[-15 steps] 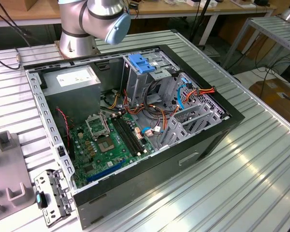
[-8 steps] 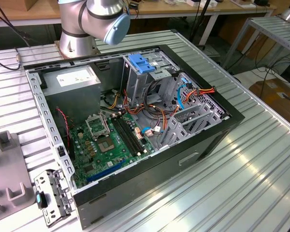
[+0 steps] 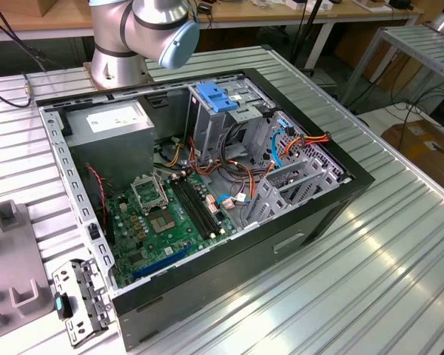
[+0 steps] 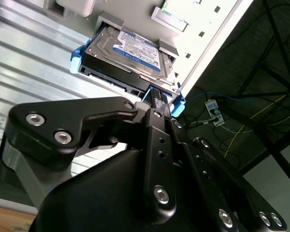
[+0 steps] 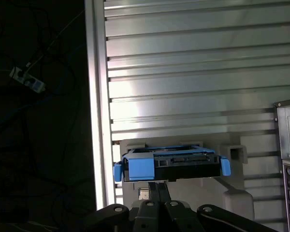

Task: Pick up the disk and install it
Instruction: 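Pick up the disk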

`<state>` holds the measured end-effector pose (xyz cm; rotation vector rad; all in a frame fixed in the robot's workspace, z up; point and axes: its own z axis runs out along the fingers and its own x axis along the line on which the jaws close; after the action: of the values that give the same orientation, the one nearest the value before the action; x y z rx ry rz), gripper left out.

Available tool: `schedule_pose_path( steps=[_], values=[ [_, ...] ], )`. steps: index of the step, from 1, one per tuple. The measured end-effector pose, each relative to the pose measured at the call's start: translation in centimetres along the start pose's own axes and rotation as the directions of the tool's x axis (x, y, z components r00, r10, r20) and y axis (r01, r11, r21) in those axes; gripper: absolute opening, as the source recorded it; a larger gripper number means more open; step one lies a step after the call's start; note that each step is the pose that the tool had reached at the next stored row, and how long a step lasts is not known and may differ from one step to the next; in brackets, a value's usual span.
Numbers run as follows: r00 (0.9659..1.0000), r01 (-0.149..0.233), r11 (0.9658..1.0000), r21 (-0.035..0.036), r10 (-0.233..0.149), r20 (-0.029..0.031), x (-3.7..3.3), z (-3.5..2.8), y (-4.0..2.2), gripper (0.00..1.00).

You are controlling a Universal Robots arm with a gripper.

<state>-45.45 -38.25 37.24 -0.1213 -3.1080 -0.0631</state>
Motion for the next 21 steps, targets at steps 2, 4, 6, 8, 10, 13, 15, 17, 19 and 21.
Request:
schedule_pose_path(
  steps=[2,4,6,8,10,13,15,17,19,21],
  values=[
    [1.0,0.0,1.0,0.0,0.0,0.0,0.02,0.02,0.0,0.11],
    [1.0,0.001,1.0,0.0,-0.001,0.0,0.03,0.03,0.0,0.11],
    [0.9997,0.023,0.9997,0.0007,-0.023,-0.0008,0.03,0.03,-0.01,0.11],
    [0.999,0.045,0.999,0.0014,-0.045,-0.0018,0.03,0.02,0.0,0.11],
    [0.9974,0.072,0.9974,0.0023,-0.072,-0.003,0.03,0.02,0.0,0.11],
    [0.994,0.109,0.9941,0.0033,-0.109,-0.0045,0.03,0.03,0.0,0.11],
    [0.9911,0.133,0.9911,0.0039,-0.133,-0.0055,0.02,0.03,0.0,0.11],
    [0.9869,0.161,0.9869,0.0047,-0.161,-0.0068,0.03,0.02,0.0,0.11],
    [0.9795,0.201,0.9796,0.0057,-0.201,-0.0086,0.03,0.03,0.0,0.11],
    [0.9738,0.227,0.9738,0.0063,-0.227,-0.0098,0.02,0.03,0.0,0.11]
  ],
)
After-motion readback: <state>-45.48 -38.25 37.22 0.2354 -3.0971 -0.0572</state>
